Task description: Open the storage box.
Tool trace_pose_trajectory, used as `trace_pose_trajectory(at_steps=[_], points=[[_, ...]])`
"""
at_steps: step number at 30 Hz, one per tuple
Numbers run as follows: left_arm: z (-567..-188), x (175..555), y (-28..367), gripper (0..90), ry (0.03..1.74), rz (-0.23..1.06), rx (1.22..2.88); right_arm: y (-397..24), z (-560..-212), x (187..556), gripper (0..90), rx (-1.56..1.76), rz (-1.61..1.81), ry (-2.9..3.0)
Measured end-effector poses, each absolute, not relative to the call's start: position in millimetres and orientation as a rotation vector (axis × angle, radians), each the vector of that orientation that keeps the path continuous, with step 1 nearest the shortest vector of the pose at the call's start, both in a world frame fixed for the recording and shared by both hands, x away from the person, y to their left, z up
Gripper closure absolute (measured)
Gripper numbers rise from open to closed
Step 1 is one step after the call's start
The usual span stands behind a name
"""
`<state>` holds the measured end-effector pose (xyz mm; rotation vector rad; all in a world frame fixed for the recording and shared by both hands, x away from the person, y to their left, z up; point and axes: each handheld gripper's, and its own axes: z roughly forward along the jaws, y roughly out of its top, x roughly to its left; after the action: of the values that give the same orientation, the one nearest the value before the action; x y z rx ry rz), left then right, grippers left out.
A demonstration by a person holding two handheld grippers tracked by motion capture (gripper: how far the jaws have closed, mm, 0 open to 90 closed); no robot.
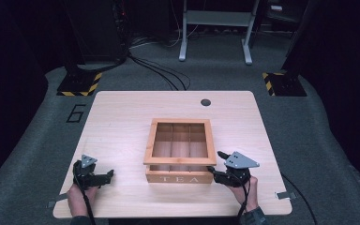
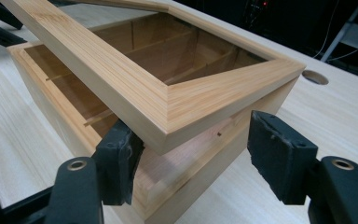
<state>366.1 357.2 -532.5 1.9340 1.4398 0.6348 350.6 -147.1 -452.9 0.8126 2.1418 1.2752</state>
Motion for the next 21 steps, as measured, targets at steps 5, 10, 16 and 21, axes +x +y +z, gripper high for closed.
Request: trace_pose_trajectory(at_steps=[5,10,16,21], points=[[-532,366,357,2.6,1.440,0.635,1.933,-146,-445,352,35.0,0.782,1.260,2.125],[-532,366,357,2.6,1.440,0.634,1.934,-143,-436,355,35.1,0.711,1.243,2.130],[-532,366,357,2.6,1.440,0.635,1.934,-136,-432,357,35.3,0.660,1.219,2.131],[-532,366,357,2.6,1.439,0.636,1.935,-136,-427,358,36.2,0.646,1.229,2.120]])
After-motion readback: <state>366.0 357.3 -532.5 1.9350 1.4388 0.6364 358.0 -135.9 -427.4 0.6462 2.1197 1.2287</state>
